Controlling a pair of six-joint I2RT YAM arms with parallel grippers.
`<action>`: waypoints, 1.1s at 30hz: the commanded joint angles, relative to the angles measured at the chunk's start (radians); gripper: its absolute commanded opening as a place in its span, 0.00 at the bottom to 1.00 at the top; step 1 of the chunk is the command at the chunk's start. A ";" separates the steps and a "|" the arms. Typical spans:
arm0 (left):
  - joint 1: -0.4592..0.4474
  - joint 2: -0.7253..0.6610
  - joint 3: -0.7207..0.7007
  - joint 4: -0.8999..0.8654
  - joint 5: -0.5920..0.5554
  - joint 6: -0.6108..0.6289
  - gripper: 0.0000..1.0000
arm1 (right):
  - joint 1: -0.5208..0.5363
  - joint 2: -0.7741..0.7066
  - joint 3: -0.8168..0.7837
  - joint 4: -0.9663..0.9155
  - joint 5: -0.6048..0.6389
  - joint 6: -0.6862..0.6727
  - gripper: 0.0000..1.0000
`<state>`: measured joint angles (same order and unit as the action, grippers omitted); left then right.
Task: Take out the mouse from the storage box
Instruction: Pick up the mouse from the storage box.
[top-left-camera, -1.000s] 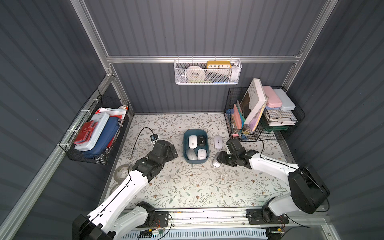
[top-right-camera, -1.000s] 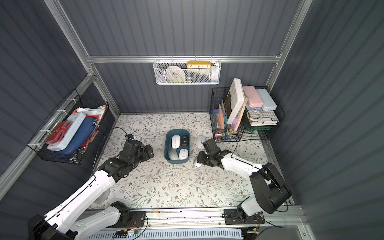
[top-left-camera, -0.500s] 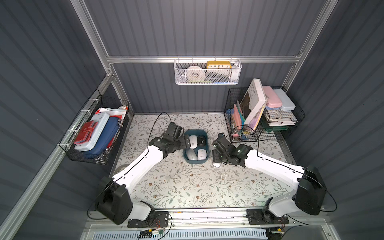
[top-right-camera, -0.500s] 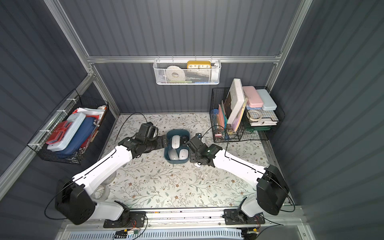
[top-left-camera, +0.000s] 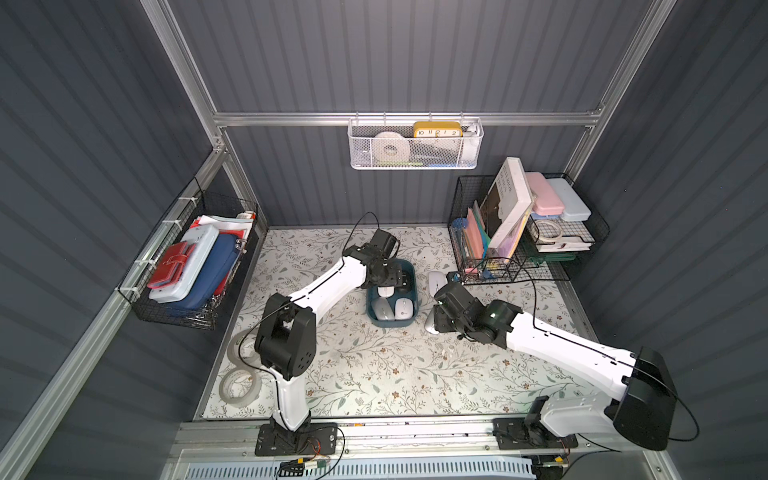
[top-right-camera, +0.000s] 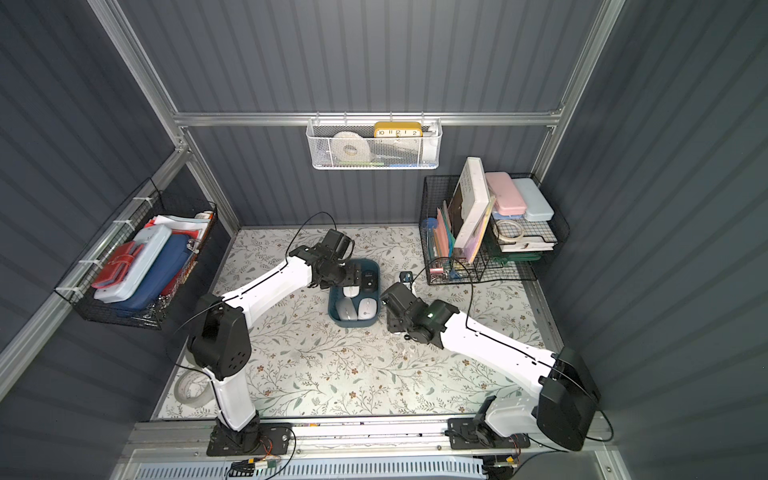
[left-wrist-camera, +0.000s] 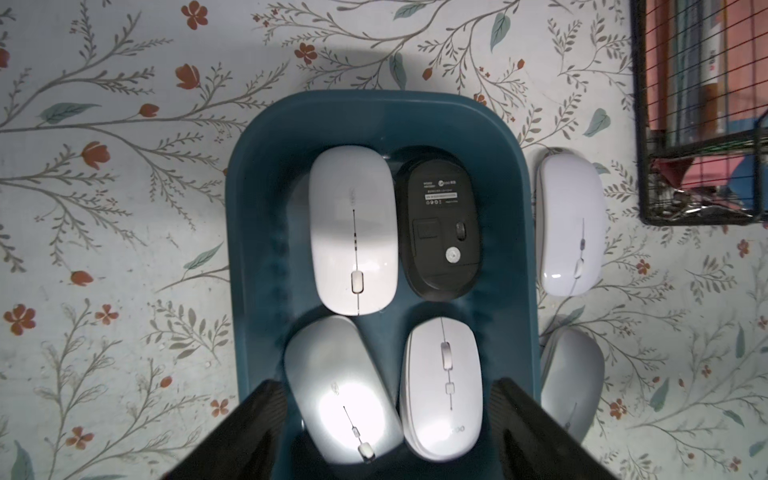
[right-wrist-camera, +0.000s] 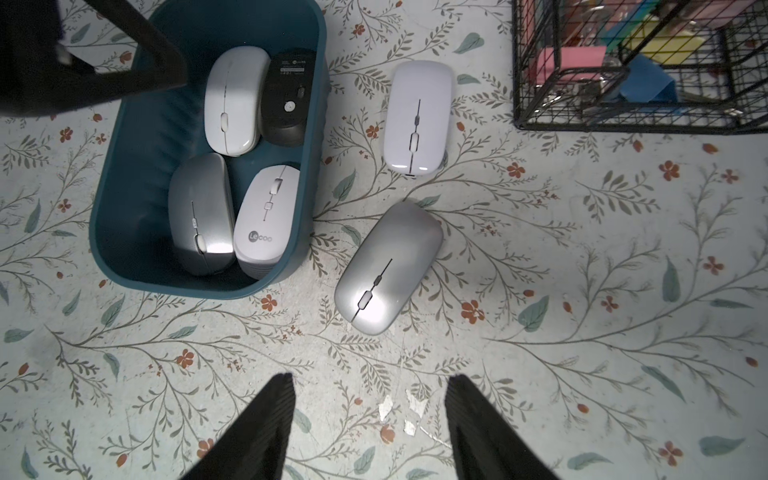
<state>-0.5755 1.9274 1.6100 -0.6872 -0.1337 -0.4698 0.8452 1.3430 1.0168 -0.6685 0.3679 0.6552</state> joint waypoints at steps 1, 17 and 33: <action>-0.001 0.055 0.051 -0.077 -0.039 0.030 0.78 | 0.008 0.007 -0.007 0.022 0.009 0.007 0.64; -0.001 0.267 0.205 -0.094 -0.113 0.045 0.70 | 0.014 -0.010 -0.044 0.049 -0.002 0.015 0.64; 0.000 0.337 0.229 -0.071 -0.120 0.055 0.66 | 0.014 -0.031 -0.066 0.055 -0.003 0.024 0.65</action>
<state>-0.5743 2.2421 1.8214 -0.7456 -0.2443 -0.4320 0.8532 1.3258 0.9627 -0.6250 0.3641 0.6659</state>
